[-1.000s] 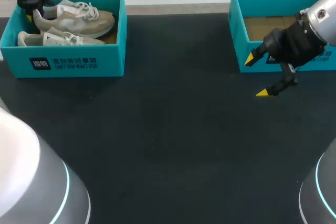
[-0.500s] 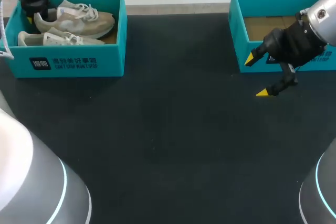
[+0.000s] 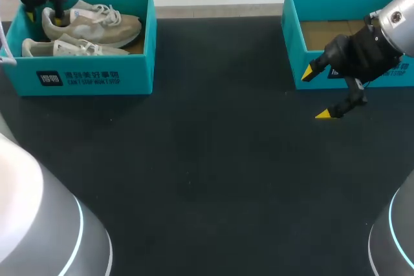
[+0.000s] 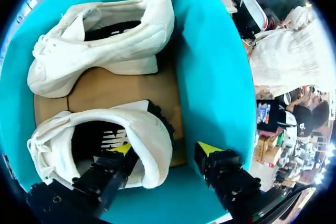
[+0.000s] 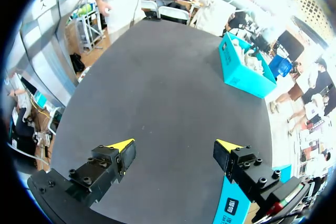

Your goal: Take the shoe out of the shoebox, open the shoe tongue, remove and reinsert the insole, then place the shoe into the shoebox

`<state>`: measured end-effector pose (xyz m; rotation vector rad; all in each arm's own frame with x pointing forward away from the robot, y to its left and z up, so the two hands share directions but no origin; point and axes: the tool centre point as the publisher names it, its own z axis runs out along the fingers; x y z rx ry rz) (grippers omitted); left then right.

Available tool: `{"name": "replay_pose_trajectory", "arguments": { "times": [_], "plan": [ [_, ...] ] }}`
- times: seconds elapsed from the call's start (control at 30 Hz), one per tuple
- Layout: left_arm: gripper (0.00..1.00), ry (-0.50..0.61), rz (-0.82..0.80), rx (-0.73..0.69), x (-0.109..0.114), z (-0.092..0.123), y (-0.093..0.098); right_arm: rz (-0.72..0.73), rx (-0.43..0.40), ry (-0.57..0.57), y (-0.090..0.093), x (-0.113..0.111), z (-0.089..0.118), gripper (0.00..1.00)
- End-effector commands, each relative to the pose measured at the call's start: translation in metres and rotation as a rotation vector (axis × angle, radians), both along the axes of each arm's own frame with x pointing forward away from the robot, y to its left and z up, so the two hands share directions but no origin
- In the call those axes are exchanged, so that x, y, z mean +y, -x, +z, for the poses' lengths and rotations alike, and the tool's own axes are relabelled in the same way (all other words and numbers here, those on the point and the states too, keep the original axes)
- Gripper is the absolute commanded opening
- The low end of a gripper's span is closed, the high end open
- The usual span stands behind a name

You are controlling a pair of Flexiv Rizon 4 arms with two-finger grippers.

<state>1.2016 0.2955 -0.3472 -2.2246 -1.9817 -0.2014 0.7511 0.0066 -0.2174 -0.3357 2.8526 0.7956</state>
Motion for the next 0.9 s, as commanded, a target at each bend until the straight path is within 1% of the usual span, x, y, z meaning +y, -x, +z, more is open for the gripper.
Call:
{"name": "replay_pose_trajectory", "arguments": {
  "times": [0.03,0.1,0.13,0.27,0.37,0.5,0.67,0.83,0.9],
  "plan": [
    [0.67,0.034,0.008,-0.002,-0.001,0.017,0.007,-0.001,0.000,0.002,0.000,0.000,-0.001,1.00],
    [0.70,0.060,0.012,-0.004,-0.002,0.026,0.009,-0.001,0.000,0.002,0.000,0.000,-0.001,1.00],
    [0.73,0.076,0.009,-0.006,-0.003,0.032,0.011,-0.001,0.000,0.002,0.000,0.000,-0.001,1.00],
    [0.78,0.115,-0.010,-0.028,-0.007,0.048,0.020,-0.001,0.000,0.002,0.000,0.000,-0.001,1.00],
    [0.77,0.144,-0.009,-0.044,-0.010,0.060,0.024,-0.001,0.000,0.002,0.000,0.000,-0.001,1.00],
    [0.73,0.168,-0.001,-0.081,-0.011,0.077,0.039,-0.001,0.000,0.002,0.000,0.000,-0.001,1.00],
    [0.73,0.170,0.000,-0.125,-0.012,0.087,0.059,-0.001,0.000,0.002,0.000,0.000,-0.001,1.00],
    [0.72,0.163,-0.006,-0.145,-0.011,0.087,0.080,-0.001,0.000,0.002,0.000,0.000,-0.001,1.00],
    [0.73,0.152,-0.018,-0.162,-0.012,0.083,0.090,-0.001,0.000,0.002,0.000,0.000,-0.001,1.00]
  ]
}}
